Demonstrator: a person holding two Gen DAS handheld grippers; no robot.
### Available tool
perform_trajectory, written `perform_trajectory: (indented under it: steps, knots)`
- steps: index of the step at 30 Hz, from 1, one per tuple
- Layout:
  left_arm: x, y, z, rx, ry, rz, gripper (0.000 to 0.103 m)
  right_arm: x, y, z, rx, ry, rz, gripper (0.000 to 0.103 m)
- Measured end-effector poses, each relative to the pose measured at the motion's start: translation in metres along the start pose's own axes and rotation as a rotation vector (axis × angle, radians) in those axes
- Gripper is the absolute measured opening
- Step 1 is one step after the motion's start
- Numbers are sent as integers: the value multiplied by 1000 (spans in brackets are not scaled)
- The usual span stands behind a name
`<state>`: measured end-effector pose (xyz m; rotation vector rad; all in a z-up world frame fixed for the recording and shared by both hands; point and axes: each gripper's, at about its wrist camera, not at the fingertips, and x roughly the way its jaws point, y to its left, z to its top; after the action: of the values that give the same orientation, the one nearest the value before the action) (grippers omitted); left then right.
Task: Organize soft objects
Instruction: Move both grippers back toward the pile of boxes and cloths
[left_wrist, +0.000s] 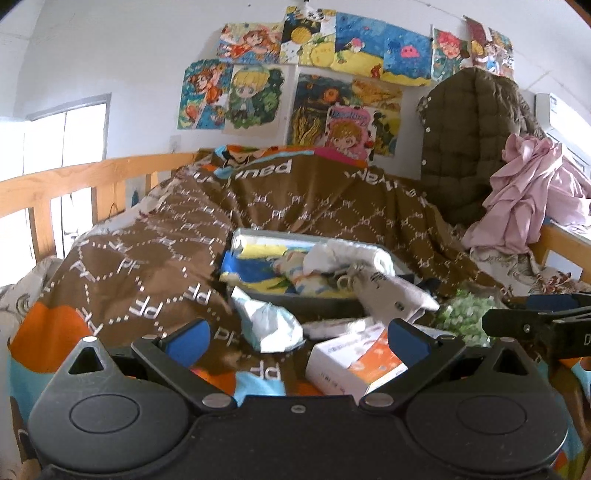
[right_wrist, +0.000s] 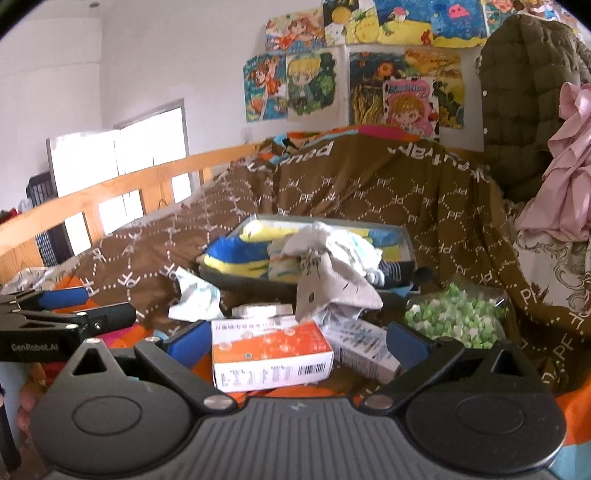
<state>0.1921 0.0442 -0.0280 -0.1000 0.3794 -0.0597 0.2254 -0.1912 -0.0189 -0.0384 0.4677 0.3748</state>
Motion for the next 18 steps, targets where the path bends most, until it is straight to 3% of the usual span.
perform_trajectory:
  steps: [18]
  knots:
    - [17,16,-17,-46,78,61,102,18,7,-9,-26,70,13,103]
